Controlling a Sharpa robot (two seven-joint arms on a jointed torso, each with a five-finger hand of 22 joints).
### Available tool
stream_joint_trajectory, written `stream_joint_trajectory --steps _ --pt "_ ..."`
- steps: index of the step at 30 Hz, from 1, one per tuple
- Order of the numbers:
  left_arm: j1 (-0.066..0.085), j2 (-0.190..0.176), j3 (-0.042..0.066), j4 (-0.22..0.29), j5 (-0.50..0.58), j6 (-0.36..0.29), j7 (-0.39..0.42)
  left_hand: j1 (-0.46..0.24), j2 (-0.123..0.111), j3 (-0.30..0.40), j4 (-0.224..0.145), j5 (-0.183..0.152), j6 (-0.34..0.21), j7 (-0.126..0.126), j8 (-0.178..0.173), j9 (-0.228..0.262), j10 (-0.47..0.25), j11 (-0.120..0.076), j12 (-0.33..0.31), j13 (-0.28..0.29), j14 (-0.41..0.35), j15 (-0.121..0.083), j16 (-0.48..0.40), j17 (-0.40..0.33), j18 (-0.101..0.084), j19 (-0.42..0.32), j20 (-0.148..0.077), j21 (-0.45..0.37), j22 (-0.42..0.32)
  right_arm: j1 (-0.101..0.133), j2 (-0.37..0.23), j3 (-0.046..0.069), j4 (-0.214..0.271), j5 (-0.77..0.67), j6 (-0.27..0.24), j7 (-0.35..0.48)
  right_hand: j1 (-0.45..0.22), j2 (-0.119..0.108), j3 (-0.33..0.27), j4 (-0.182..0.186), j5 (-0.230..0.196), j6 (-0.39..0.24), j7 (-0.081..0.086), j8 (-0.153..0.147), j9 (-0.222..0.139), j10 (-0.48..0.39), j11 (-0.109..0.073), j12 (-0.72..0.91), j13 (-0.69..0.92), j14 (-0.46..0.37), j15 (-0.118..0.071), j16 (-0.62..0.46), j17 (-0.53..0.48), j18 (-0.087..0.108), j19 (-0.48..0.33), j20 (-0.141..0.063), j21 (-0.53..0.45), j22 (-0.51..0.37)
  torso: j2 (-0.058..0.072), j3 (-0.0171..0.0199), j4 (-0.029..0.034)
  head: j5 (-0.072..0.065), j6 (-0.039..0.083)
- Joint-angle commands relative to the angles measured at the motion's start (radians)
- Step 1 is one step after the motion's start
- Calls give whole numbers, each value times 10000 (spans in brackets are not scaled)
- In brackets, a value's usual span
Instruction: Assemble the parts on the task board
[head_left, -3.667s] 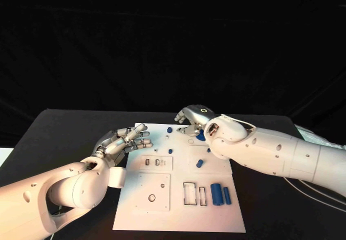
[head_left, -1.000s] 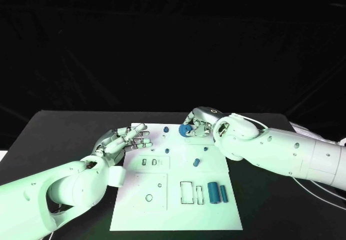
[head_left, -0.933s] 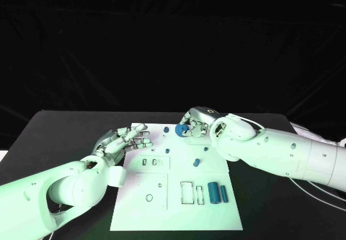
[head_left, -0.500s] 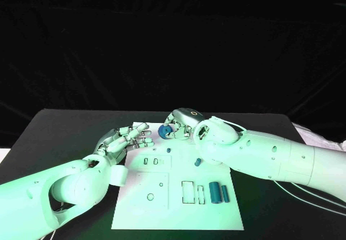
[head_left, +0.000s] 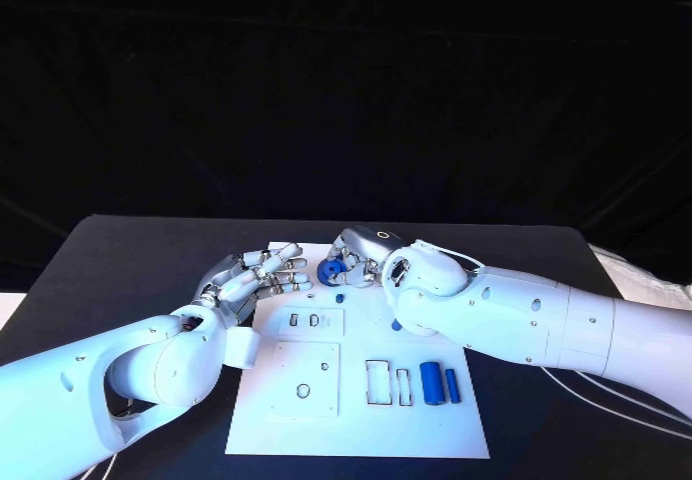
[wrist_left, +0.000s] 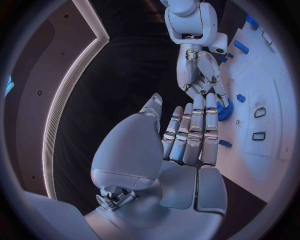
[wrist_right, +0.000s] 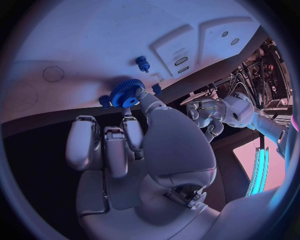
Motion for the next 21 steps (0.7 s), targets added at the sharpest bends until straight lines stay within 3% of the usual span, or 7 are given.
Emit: stream_joint_trajectory --steps 1,8,11,14,17,21 --pt "9 13 8 11 -74 200 44 -2 99 4 -45 -11 -51 62 -32 -8 -41 55 -28 -10 -76 10 -35 11 72 -19 27 34 16 -76 -24 -51 -92 -329 167 -753 -147 -71 146 123 -9 553 -198 67 346 -135 52 -139 -75 797 -22 -71 1391 -188 -52 -37 -22 -29 3 3 -7 -22 6" --pt "9 10 8 9 -74 199 39 -2 99 4 -45 -11 -51 62 -32 -8 -41 55 -28 -10 -76 10 -35 11 72 -19 27 34 16 -97 22 -56 -109 -480 -616 -937 -398 -284 202 257 -136 114 -8 -252 238 -507 206 -816 -615 787 101 -99 1348 -184 -87 59 -57 -76 8 8 -6 -37 19" --pt "9 12 8 7 -74 200 35 -2 99 4 -45 -11 -51 62 -32 -8 -41 55 -28 -10 -76 10 -35 11 72 -19 27 34 16 -99 59 -57 -149 -461 -806 -903 -482 -369 219 320 -250 -51 64 -371 182 -640 270 -1053 -807 777 157 -121 1308 -180 -106 111 -74 -103 5 8 -4 -40 27" --pt "9 10 8 9 -74 204 30 -1 100 4 -47 -11 -51 61 -32 -8 -41 55 -29 -10 -77 10 -37 12 73 -20 27 34 16 -100 97 -58 -204 -400 -845 -812 -612 -582 150 418 -390 -590 203 -588 27 -866 393 -1419 -1108 763 262 -154 1252 -174 -139 200 -103 -147 5 4 -6 -37 31" --pt "9 8 8 11 -74 207 28 10 111 4 -73 -10 -53 57 -38 -8 -43 55 -36 -9 -82 11 -52 22 74 -27 29 34 17 -101 131 -63 -252 -289 -692 -653 -835 -895 -152 615 -29 -1053 307 -592 -74 -1019 508 -1608 -1270 758 362 -166 1240 -165 -168 304 -123 -178 4 3 -2 -39 23" --pt "9 3 8 13 -74 205 31 10 112 4 -74 -10 -53 57 -39 -8 -43 55 -37 -9 -83 11 -53 23 74 -27 29 34 17 -102 152 -73 -273 -152 -468 -485 -922 -1034 -607 893 280 -1232 358 -561 -68 -1132 561 -1710 -1377 751 417 -182 1221 -155 -195 379 -137 -203 3 3 -6 -45 18"
